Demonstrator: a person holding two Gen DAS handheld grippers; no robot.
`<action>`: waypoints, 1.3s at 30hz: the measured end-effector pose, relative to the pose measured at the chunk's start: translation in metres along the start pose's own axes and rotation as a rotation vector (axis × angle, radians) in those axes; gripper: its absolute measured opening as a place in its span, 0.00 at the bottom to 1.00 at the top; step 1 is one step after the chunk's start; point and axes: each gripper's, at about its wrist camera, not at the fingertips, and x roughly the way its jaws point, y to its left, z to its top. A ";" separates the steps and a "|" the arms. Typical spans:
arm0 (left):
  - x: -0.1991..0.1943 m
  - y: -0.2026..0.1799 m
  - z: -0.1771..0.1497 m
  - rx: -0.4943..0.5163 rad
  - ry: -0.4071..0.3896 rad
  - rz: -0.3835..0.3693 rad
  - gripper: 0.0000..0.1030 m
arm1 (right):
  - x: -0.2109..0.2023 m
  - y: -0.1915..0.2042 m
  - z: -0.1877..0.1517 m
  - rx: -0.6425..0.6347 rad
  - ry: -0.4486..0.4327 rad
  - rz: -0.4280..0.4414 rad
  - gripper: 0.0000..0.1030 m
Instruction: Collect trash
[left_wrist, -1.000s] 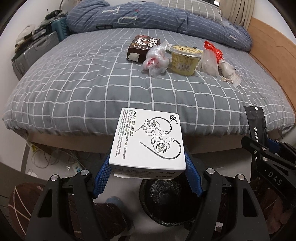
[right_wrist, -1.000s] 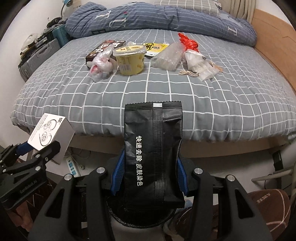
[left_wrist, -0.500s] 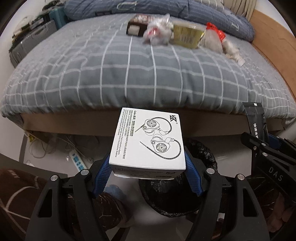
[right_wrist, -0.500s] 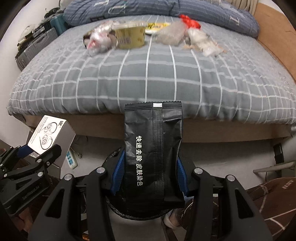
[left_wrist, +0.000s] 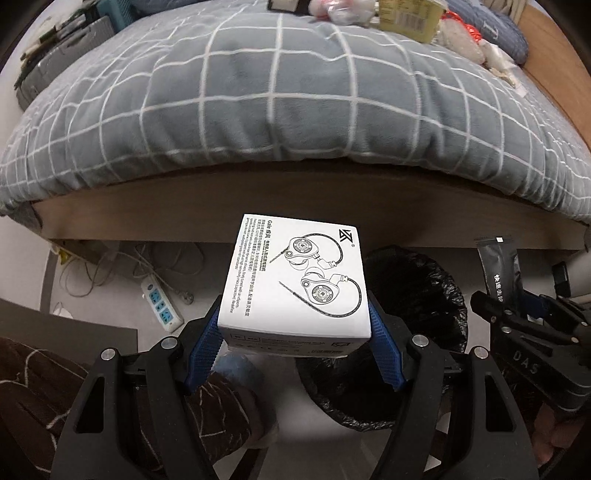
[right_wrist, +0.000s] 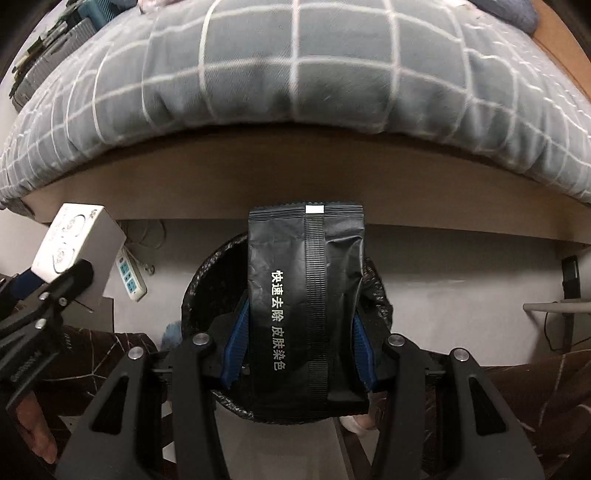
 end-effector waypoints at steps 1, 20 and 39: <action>0.000 0.000 -0.001 -0.004 0.001 0.003 0.68 | 0.001 0.002 0.000 -0.005 0.000 0.001 0.45; 0.016 -0.032 0.004 0.023 0.040 -0.032 0.68 | -0.019 -0.029 -0.002 0.016 -0.086 -0.057 0.86; 0.023 -0.109 -0.003 0.165 0.060 -0.091 0.68 | -0.039 -0.093 -0.012 0.116 -0.153 -0.198 0.90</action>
